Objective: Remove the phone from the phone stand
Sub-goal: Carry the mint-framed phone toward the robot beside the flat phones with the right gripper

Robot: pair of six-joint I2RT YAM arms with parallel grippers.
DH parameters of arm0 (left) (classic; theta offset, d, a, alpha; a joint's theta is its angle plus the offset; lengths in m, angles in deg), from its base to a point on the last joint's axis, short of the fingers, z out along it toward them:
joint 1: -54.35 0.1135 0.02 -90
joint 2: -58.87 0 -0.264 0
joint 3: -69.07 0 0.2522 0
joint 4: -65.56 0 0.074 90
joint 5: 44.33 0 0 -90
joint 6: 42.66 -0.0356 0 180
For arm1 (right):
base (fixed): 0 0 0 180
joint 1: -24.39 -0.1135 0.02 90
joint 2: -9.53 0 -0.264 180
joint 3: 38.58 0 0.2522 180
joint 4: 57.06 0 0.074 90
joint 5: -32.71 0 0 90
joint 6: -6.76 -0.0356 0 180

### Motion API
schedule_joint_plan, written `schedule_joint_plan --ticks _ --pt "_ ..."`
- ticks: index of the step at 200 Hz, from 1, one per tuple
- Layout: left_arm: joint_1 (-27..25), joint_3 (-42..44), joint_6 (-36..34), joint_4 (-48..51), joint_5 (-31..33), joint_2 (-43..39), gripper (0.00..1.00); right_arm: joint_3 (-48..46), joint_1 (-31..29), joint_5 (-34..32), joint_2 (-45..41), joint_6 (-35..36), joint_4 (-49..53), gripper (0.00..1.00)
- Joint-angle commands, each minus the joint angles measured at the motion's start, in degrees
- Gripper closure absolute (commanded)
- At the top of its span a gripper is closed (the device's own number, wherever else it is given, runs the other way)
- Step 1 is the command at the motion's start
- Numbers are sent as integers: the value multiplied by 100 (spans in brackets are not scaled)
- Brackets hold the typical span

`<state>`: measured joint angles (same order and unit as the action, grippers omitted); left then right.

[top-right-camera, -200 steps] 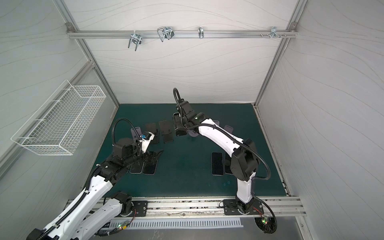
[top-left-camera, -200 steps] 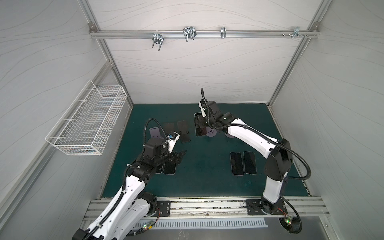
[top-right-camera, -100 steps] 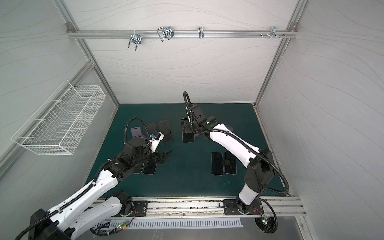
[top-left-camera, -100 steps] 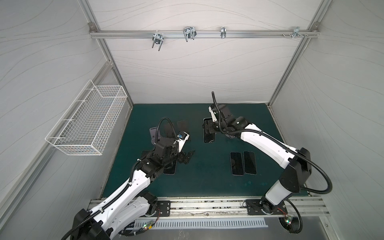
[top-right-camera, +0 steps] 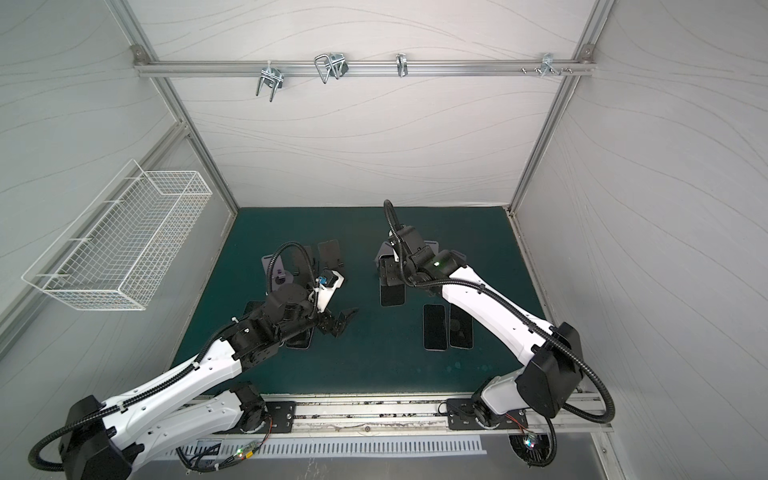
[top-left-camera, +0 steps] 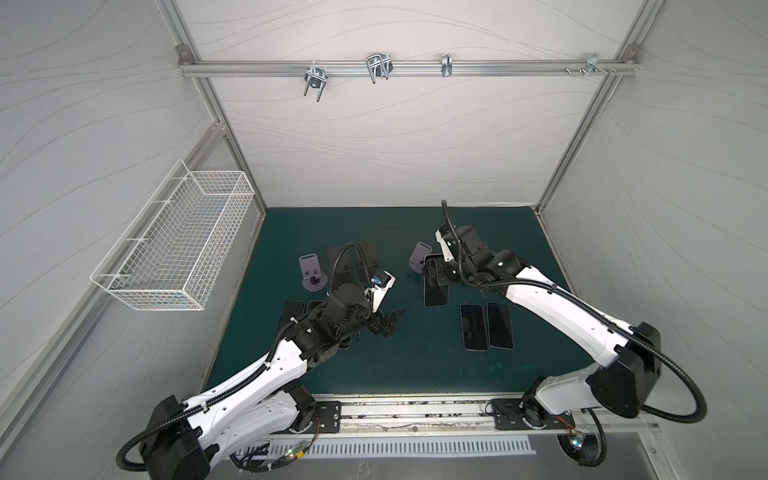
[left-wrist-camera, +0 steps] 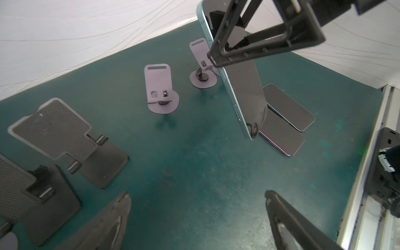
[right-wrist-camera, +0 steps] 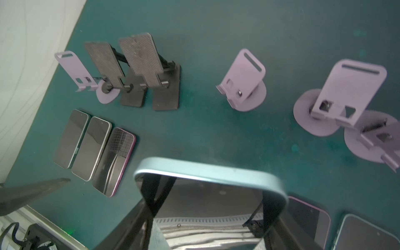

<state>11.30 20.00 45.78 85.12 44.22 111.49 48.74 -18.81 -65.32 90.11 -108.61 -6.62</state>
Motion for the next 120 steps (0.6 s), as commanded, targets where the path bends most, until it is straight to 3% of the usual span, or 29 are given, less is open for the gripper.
schedule_joint_plan --ticks 1,120 --pt "-127 -20 99 -178 86 -6 2 -98 31 -109 -280 -217 189 62" --pt "-233 112 381 247 109 -398 2 -942 -251 -225 -397 -1000 626 60"
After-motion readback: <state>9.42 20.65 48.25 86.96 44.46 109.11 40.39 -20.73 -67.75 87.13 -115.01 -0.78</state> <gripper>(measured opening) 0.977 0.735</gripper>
